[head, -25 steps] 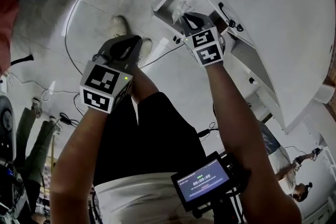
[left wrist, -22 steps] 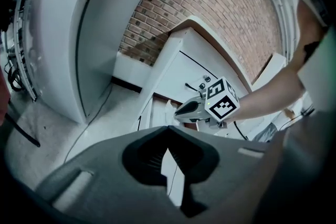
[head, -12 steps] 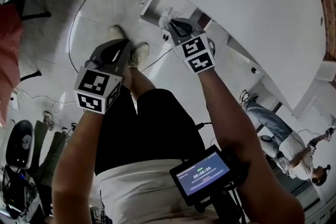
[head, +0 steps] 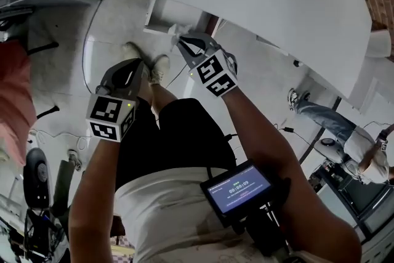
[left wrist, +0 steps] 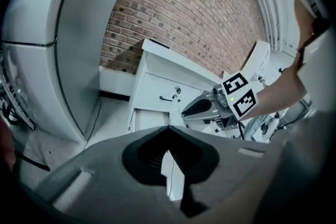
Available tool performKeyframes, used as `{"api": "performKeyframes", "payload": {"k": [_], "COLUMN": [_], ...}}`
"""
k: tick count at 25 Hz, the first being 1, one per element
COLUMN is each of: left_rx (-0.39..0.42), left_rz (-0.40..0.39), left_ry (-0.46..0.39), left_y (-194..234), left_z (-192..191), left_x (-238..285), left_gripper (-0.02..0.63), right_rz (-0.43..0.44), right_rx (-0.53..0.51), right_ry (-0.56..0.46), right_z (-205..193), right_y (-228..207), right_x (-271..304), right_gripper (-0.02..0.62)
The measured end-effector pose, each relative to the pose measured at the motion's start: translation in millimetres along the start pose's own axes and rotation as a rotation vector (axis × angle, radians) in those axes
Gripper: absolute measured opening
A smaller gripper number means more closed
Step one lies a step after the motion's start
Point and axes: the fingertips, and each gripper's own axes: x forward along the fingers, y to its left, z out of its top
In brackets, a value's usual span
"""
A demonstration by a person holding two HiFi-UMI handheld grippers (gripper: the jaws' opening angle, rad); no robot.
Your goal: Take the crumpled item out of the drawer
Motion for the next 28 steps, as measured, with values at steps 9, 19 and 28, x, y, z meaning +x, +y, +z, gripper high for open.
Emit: {"api": "performKeyframes", "payload": {"k": [9, 19, 28], "left_rx": [0.077, 0.141, 0.175], "left_rz": [-0.033, -0.071, -0.081], "left_ry": [-0.006, -0.016, -0.043], "left_y": [-28, -52, -80], "left_z": [29, 62, 73], "left_x": [-25, -54, -82], "left_gripper": [0.003, 0.003, 0.003], "right_rz": [-0.063, -0.104, -0.163], "right_rx": [0.059, 0.075, 0.097], "right_ry": [-0.067, -0.143, -0.233], "right_z": [16, 47, 58], "right_y": [3, 12, 24], "right_x": [-58, -117, -170], "right_gripper": [0.032, 0.031, 0.031]}}
